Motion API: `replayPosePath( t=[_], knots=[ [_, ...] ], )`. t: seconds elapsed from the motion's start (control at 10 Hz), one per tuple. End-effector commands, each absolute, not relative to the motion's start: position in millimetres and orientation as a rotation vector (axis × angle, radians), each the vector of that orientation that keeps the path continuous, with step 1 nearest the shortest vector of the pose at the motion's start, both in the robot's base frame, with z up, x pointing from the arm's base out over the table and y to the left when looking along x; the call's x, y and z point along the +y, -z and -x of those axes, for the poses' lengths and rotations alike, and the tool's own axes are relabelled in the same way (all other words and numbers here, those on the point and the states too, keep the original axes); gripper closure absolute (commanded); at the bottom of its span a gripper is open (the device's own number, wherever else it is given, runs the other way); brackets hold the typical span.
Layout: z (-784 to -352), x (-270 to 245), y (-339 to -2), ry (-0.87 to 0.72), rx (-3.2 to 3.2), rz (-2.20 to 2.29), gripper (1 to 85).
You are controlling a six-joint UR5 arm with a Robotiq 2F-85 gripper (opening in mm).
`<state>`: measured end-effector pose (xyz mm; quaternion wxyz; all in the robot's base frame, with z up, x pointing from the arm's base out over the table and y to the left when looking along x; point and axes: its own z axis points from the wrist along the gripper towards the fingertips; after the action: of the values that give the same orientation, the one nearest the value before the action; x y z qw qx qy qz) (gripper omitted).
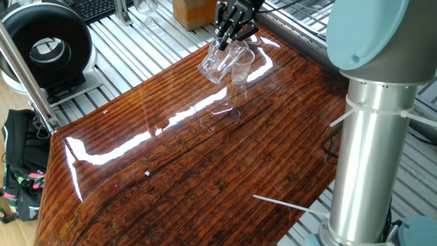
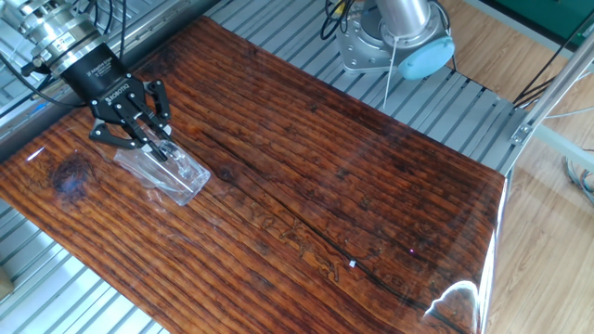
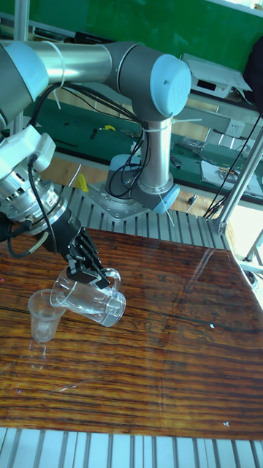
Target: Pour the water from one cup into another empty cup
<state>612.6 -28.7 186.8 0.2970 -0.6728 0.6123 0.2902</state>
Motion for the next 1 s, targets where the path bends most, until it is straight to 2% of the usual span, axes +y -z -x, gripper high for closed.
replayPosePath(
  t=[0.0, 0.9],
  knots=[
    [-614.4, -27.7, -190.8, -0.774, 1.617, 1.774, 84.0],
    [-612.0, -30.5, -190.8, -0.783, 1.599, 1.765, 84.0]
  ],
)
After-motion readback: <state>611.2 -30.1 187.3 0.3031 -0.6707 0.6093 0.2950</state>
